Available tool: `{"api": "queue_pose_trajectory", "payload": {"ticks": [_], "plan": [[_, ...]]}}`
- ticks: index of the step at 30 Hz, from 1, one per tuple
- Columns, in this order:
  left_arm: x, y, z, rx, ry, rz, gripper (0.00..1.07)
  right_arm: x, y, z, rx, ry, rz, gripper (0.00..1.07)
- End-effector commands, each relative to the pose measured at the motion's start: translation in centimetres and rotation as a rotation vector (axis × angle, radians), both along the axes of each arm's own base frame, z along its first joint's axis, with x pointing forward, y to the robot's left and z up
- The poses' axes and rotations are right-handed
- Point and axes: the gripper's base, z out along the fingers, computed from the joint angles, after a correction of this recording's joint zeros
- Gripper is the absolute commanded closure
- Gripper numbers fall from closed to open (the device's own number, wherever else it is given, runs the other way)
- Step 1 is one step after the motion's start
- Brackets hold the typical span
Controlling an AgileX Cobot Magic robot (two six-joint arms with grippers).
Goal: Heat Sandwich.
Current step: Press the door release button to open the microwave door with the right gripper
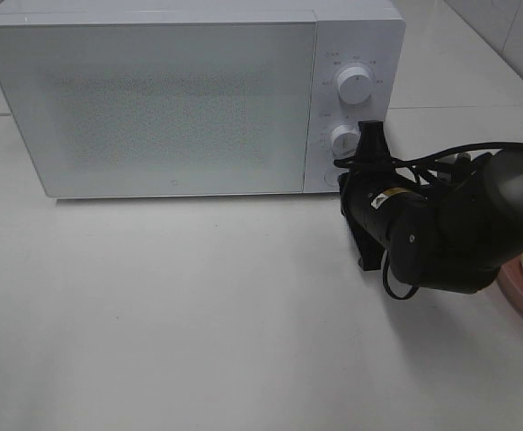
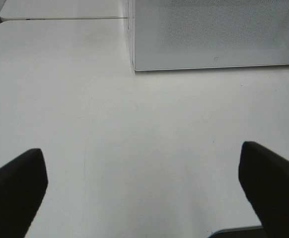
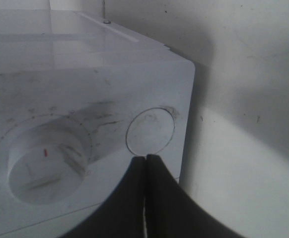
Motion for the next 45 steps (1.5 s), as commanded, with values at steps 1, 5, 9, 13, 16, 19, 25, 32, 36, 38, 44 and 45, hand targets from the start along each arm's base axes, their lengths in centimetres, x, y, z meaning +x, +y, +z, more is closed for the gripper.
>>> {"api": "queue_pose_trajectory", "payload": {"ticks": [1, 5, 9, 13, 16, 19, 25, 32, 36, 38, 44, 45], "plan": [[-0.3, 0.0, -0.1, -0.008, -0.031, -0.006, 0.04, 1.2, 0.3, -0.5, 0.009, 0.0, 0.006, 1.07], [-0.3, 0.0, -0.1, -0.008, -0.031, -0.006, 0.04, 1.7, 0.6, -0.8, 0.023, 0.006, 0.009, 1.07], [-0.3, 0.0, -0.1, -0.008, -0.031, -0.006, 0.04, 2.2, 0.6, -1.1, 0.028, 0.012, 0.0, 1.07], [-0.3, 0.0, -0.1, -0.008, -0.031, -0.006, 0.04, 2.7, 0.2, -1.4, 0.026, 0.015, -0.015, 1.07], [-0.3, 0.0, -0.1, -0.008, -0.031, -0.006, 0.04, 3.0, 0.0, -1.6, 0.026, 0.015, -0.024, 1.07], [-0.3, 0.0, -0.1, -0.008, -0.031, -0.006, 0.04, 3.5, -0.2, -1.4, 0.032, 0.002, -0.034, 1.07], [-0.3, 0.0, -0.1, -0.008, -0.031, -0.006, 0.04, 3.7, -0.2, -1.2, 0.031, -0.026, -0.04, 1.07], [-0.3, 0.0, -0.1, -0.008, -0.031, -0.006, 0.04, 3.8, -0.3, -0.9, 0.032, -0.065, -0.049, 1.07], [-0.3, 0.0, -0.1, -0.008, -0.031, -0.006, 0.04, 4.0, -0.3, -0.6, 0.035, -0.094, -0.054, 1.07], [-0.3, 0.0, -0.1, -0.008, -0.031, -0.006, 0.04, 4.2, -0.1, -0.4, 0.041, -0.1, -0.054, 1.07], [-0.3, 0.0, -0.1, -0.008, -0.031, -0.006, 0.04, 5.4, 0.1, 0.2, 0.053, -0.173, -0.07, 1.07], [-0.3, 0.0, -0.1, -0.008, -0.031, -0.006, 0.04, 5.8, -0.2, 0.6, 0.048, -0.2, -0.082, 1.07]]}}
